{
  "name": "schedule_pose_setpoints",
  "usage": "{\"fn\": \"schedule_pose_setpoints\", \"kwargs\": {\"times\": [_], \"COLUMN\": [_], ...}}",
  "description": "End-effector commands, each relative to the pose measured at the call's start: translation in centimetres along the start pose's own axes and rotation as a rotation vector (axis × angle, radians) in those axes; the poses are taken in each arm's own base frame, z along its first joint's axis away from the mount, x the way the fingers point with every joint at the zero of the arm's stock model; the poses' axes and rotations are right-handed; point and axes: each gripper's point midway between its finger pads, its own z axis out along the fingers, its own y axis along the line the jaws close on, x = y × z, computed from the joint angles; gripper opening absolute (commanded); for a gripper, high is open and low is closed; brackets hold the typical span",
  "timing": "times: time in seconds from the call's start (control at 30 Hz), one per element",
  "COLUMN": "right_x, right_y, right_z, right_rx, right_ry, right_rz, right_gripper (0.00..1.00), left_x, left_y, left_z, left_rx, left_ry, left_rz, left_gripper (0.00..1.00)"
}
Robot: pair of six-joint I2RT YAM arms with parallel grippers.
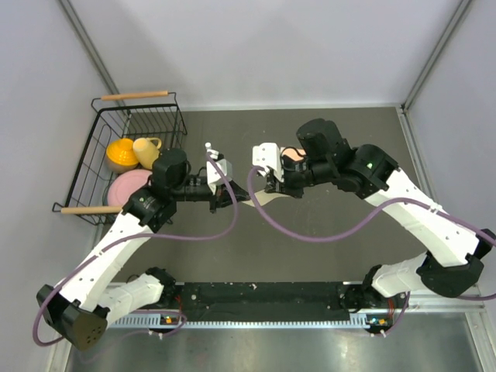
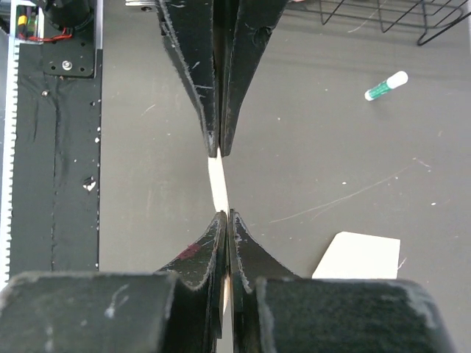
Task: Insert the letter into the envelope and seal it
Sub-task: Fold the letter.
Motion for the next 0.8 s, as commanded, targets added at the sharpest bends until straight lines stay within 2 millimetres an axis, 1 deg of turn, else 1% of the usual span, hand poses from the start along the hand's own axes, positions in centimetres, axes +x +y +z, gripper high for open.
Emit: {"fn": "schedule_pose_setpoints", "kwargs": {"times": [0.0,0.13,0.3,0.33,0.37,0.4,0.43,0.5,0.53,0.6,0.67,0.7,0.77], "right_x": [-1.6,-1.7,-1.6,-1.6,-1.7,-1.7,-1.9,-2.2,-2.2,-2.3,-2.7,-2.7,-2.7], "right_y": [-0.5,-0.7,-0.7,-0.7,-0.6,-0.5,-0.3,0.0,0.1,0.1,0.2,0.2,0.1], "right_z": [-2.3,-2.8,-3.1,-3.2,-3.2,-3.2,-3.2,-3.2,-3.1,-3.1,-3.3,-3.3,-3.3], "right_rx": [0.051,0.054,0.051,0.051,0.047,0.039,0.033,0.013,0.007,0.005,0.004,0.003,0.006], "right_ry": [-0.076,-0.090,-0.098,-0.102,-0.105,-0.110,-0.116,-0.132,-0.134,-0.140,-0.156,-0.158,-0.160], "right_rz": [-0.029,-0.016,-0.001,0.001,0.002,0.004,0.001,0.002,0.005,0.006,0.004,0.006,0.013], "right_gripper": [0.00,0.00,0.00,0.00,0.00,0.00,0.00,0.00,0.00,0.00,0.00,0.00,0.00], "left_x": [-0.2,-0.4,-0.7,-0.7,-0.7,-0.7,-0.8,-0.8,-0.8,-1.1,-1.3,-1.5,-1.5], "left_y": [0.4,0.4,-0.1,-0.2,-0.3,-0.3,-0.2,0.0,0.1,0.2,0.0,-0.1,-0.6], "left_z": [-0.7,-0.8,-0.8,-0.8,-0.8,-0.8,-0.7,-0.5,-0.4,-0.3,-0.2,-0.2,-0.2], "left_rx": [-0.006,-0.002,0.021,0.030,0.033,0.034,0.031,0.028,0.029,0.040,0.055,0.061,0.082], "left_ry": [-0.005,-0.014,-0.028,-0.029,-0.031,-0.033,-0.037,-0.043,-0.044,-0.051,-0.058,-0.066,-0.077], "left_rz": [0.018,0.021,0.025,0.025,0.024,0.023,0.020,0.013,0.010,0.020,0.023,0.033,0.026], "left_gripper": [0.00,0.00,0.00,0.07,0.20,0.27,0.27,0.16,0.13,0.13,0.17,0.25,0.31]}}
